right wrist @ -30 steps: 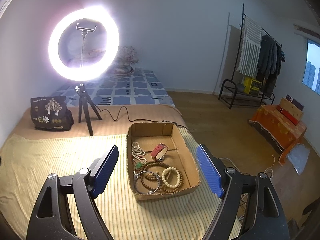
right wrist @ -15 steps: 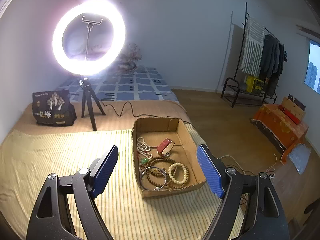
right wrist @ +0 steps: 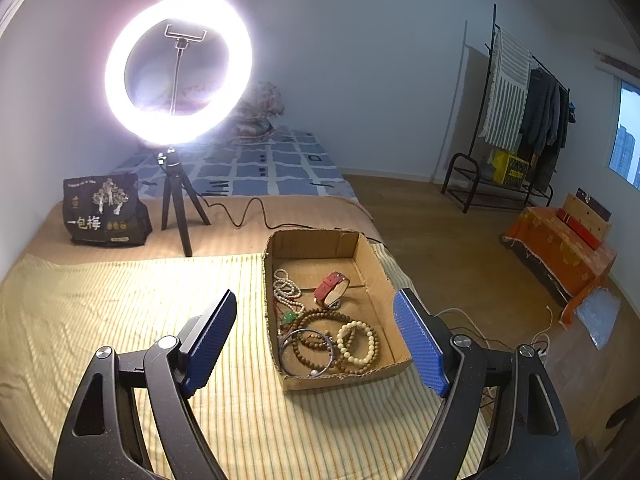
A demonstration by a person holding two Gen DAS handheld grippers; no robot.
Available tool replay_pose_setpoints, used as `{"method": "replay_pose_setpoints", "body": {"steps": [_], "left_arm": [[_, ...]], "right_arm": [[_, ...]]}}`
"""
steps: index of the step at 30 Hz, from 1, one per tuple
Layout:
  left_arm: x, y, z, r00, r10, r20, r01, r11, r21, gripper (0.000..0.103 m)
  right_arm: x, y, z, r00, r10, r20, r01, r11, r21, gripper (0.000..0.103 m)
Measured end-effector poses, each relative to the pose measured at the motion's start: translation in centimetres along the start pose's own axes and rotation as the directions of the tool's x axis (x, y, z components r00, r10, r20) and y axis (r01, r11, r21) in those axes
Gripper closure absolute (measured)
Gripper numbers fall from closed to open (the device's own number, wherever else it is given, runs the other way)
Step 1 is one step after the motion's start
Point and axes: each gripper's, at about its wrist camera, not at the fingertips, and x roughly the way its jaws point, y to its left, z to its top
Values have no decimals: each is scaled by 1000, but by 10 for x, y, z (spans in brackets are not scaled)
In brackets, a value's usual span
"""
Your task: Organize jewelry
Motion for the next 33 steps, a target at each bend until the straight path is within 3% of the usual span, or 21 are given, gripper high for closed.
{"method": "replay_pose_setpoints", "body": {"steps": [33], "left_arm": [[-4, 0, -1, 1000, 17, -6, -17, 1000, -10, 1]], "right_arm": [[2, 5, -7, 1000, 0, -16, 0, 1000, -27, 22]]}}
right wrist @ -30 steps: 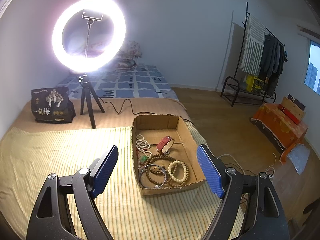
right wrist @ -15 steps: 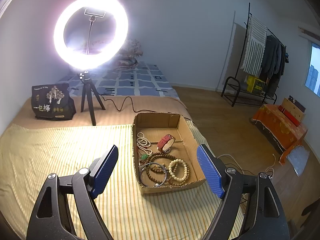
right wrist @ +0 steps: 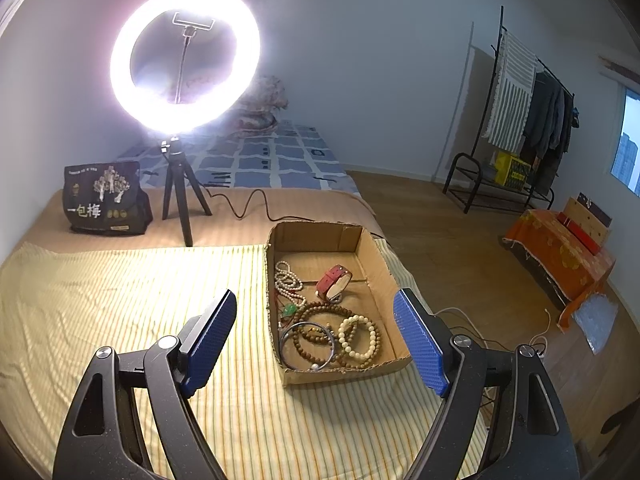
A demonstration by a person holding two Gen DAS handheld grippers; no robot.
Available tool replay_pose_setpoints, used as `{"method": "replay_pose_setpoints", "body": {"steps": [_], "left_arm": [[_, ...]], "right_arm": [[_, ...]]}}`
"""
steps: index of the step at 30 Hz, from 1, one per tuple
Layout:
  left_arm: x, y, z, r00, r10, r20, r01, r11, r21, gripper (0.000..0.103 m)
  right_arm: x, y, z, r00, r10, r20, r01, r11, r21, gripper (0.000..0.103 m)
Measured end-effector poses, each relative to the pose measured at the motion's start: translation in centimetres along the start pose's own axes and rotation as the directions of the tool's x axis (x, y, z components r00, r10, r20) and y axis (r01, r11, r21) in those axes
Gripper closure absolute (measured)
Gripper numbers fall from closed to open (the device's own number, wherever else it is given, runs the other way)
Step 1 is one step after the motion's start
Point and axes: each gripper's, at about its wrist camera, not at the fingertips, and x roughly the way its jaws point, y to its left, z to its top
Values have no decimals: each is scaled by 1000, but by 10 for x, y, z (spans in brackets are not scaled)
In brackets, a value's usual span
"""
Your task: Organize jewelry
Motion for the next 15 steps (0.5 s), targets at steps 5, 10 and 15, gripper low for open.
{"method": "replay_pose_setpoints", "body": {"steps": [5, 10, 15], "left_arm": [[0, 1, 0, 1000, -1, 0, 1, 1000, 0, 1], [-1, 1, 0, 1000, 6, 1, -6, 1000, 5, 1], [-3, 4, 2, 1000, 14, 3, -14, 1000, 4, 1]], "right_arm": [[0, 2, -1, 1000, 2, -1, -2, 1000, -5, 22], [0, 2, -1, 1000, 1, -1, -1, 1000, -6, 22], [0, 1, -2, 1000, 1, -4, -1, 1000, -9, 22]]}}
